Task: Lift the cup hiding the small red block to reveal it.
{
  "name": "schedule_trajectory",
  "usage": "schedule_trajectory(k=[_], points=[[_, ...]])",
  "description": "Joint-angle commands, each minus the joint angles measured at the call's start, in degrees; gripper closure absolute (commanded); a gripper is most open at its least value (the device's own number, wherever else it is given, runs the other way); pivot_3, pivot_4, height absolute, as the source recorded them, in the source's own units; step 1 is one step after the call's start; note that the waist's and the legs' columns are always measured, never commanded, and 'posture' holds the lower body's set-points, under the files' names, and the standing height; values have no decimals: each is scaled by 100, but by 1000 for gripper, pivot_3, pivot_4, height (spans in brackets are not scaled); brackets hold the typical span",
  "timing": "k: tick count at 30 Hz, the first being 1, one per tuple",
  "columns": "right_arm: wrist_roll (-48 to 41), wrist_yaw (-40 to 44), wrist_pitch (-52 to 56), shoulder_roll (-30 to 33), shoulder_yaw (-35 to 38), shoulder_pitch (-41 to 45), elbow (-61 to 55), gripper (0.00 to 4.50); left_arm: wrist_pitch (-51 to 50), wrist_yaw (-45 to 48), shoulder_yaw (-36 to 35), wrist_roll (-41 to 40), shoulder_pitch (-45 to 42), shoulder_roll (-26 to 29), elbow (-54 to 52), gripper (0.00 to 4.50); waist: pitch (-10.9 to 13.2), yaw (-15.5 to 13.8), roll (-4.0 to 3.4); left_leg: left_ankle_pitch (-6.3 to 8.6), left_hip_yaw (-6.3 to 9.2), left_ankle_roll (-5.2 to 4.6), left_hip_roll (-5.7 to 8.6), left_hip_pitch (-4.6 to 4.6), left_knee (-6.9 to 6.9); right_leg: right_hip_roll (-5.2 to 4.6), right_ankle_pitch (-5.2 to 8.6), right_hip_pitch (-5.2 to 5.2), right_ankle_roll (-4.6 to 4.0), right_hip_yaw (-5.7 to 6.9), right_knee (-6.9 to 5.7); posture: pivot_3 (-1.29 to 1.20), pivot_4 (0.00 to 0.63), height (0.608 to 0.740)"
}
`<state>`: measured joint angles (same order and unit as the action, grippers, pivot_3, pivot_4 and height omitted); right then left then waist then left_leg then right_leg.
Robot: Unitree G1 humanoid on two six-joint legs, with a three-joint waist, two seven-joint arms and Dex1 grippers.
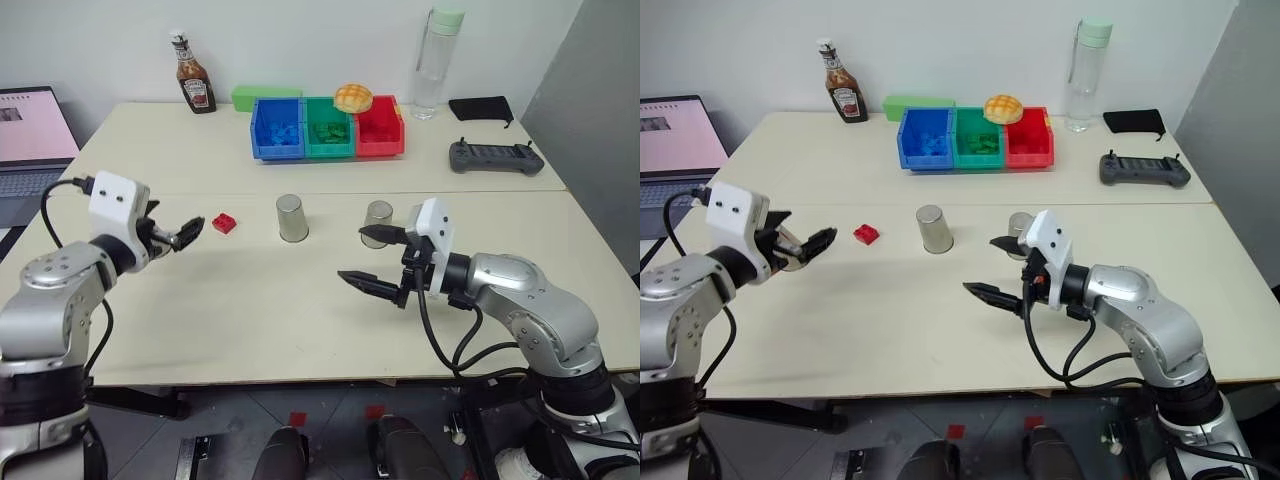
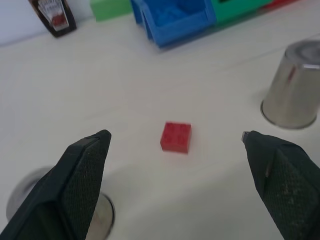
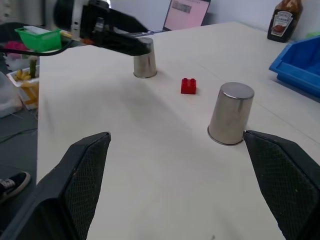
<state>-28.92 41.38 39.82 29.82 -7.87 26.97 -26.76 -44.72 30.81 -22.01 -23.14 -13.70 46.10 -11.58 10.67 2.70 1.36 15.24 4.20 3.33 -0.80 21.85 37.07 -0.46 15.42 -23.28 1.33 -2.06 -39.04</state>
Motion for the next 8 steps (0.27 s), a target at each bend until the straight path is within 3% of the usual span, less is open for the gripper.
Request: schedule_trajectory(k=[1,8], points=[[-78,263,-211,124,99,-78,-129,0,-385,101,-485,-233,420,173,-574,32,0,-5,0,0,1,0,0,1,0,-1,0,0,0,-1,1,0,150,740],[22,429,-395,185,91,-37,97,0,-497,237,-698,-434,799,180,-643,32,0,-35,0,0,1,0,1,-3,3,0,1,3,1,-1,1,0,150,740]])
